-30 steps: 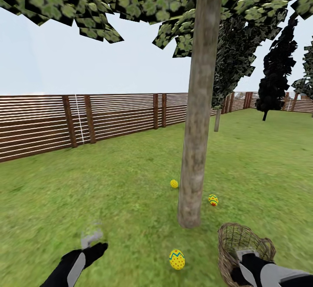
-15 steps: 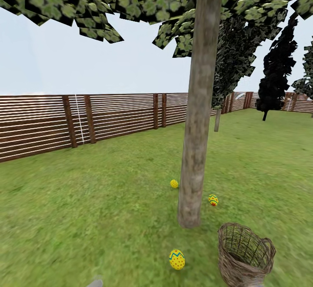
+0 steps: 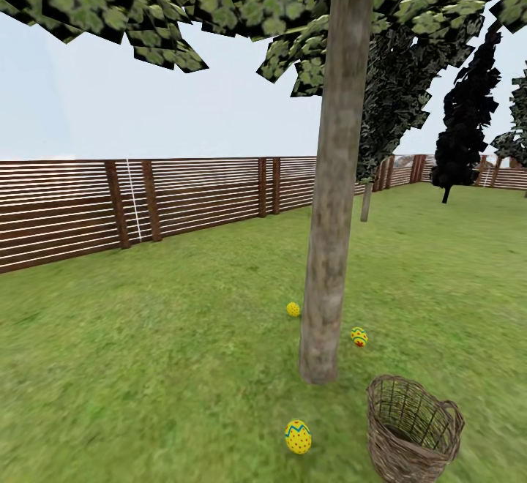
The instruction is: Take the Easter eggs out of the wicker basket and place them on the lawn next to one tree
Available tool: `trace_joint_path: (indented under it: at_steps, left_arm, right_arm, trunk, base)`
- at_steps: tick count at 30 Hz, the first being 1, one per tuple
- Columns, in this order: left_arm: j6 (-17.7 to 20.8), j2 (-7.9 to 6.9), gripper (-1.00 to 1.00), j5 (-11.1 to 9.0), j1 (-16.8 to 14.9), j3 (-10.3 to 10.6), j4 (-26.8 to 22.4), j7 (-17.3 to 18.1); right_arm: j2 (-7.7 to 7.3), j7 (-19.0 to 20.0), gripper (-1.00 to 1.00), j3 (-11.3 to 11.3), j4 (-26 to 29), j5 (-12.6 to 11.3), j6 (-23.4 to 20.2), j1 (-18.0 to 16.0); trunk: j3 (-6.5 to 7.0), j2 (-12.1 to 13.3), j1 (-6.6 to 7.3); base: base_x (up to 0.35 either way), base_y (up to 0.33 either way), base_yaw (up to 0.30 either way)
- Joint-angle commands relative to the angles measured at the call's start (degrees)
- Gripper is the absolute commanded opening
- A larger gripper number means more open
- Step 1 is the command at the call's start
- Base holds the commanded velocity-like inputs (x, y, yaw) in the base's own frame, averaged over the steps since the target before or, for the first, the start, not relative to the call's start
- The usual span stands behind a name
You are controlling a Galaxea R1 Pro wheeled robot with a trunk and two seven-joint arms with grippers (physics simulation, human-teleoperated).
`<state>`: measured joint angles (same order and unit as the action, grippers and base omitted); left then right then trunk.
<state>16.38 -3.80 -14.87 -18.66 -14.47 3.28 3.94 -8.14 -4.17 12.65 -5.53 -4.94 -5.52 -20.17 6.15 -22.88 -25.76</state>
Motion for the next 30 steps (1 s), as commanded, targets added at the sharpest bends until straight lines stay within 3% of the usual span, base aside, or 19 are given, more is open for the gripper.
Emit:
trace_joint_path:
  at_steps: [1, 14, 20, 25, 27, 30]
  left_arm:
    - [0.05, -0.21, 1.0, -0.59, 0.95, -0.03, 0.14, 0.12]
    - [-0.2, -0.25, 1.0, -0.17, 11.22, 0.06, 0.15, 0.1]
    - [-8.06, -0.11, 1.0, -0.08, 17.24, 0.12, 0.28, 0.1]
    - [-8.94, -0.12, 1.0, -0.05, 19.08, 0.14, 0.32, 0.02]
    - [-9.11, -0.05, 1.0, 0.42, 20.34, 0.15, 0.31, 0.02]
    - [-9.22, -0.11, 1.0, 2.78, 21.81, 0.15, 0.32, 0.02]
  right_arm:
    - [0.04, -0.05, 1.0, 0.48, -0.07, -0.5, 0.23, 0.43]
    - [-0.28, -0.11, 1.0, 0.46, -0.09, -0.59, 3.5, 10.53]
    - [-0.2, -0.13, 1.0, 0.45, -0.09, -0.67, 4.83, 15.27]
    - [0.02, -0.14, 1.0, 0.45, -0.23, -0.64, 4.91, 18.47]
    - [0.04, -0.13, 1.0, 0.45, -0.25, -0.65, 5.35, 20.15]
    - [0.32, -0.11, 1.0, 0.45, -0.22, -0.61, 6.16, 22.27]
  trunk:
    - [-0.01, -0.04, -0.03]
    - [-0.01, -0.04, -0.03]
    - [-0.01, -0.04, -0.03]
    - [-0.01, -0.04, -0.03]
    - [-0.01, -0.04, -0.03]
    - [-0.01, -0.04, -0.03]
  base:
    - [0.0, 0.0, 0.0]
    - [0.0, 0.0, 0.0]
    - [0.0, 0.0, 0.0]
    - [0.0, 0.0, 0.0]
    - [0.0, 0.0, 0.0]
    - [0.0, 0.0, 0.0]
